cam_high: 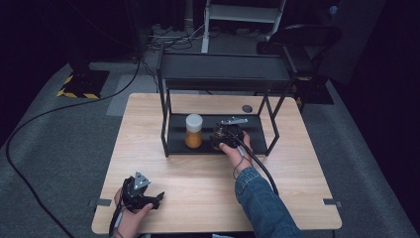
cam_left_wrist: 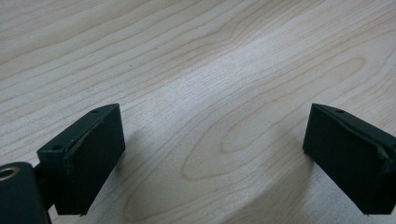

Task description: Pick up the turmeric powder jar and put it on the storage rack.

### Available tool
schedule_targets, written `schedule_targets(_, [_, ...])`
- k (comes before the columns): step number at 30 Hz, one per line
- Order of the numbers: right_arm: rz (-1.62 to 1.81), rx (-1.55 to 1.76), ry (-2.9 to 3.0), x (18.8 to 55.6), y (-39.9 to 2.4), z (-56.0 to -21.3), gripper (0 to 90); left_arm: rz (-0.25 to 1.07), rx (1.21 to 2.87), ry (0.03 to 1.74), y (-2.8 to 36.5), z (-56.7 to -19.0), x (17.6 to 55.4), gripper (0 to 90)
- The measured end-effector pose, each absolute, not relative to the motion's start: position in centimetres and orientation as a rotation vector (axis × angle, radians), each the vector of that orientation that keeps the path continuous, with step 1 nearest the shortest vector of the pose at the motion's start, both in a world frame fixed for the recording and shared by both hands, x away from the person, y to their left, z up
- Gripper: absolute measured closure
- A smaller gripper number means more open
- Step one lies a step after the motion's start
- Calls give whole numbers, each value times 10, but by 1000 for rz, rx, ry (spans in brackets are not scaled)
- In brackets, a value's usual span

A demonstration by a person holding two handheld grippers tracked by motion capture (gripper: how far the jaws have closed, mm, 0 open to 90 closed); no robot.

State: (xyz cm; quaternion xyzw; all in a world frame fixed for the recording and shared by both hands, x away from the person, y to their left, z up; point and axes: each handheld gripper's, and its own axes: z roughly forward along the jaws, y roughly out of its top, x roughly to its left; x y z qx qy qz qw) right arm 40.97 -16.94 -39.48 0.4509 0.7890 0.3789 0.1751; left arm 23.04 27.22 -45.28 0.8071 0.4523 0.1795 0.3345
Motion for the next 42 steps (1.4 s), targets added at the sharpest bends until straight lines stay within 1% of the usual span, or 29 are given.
schedule_targets(6, [1065, 1297, 2197, 398, -169, -376, 123, 469, 2106, 1180, 272, -453, 230, 55])
schedule_targets(13, [1062, 1296, 2178, 384, -175, -349, 123, 469, 2106, 1181, 272, -453, 230, 55])
schedule_targets(23, [1127, 1333, 2147, 369, -196, -326, 123, 469, 2106, 1181, 272, -453, 230, 55])
schedule_targets(29, [1125, 1295, 2146, 354, -204, -310, 123, 469, 2106, 1181, 272, -453, 230, 54])
schedule_targets(35, [1126, 1253, 2135, 338, -217, -300, 122, 470, 2105, 1186, 271, -453, 230, 53])
schedule_targets(42, [1121, 1226, 2148, 324, -235, -299, 122, 470, 2106, 1186, 271, -453, 230, 53])
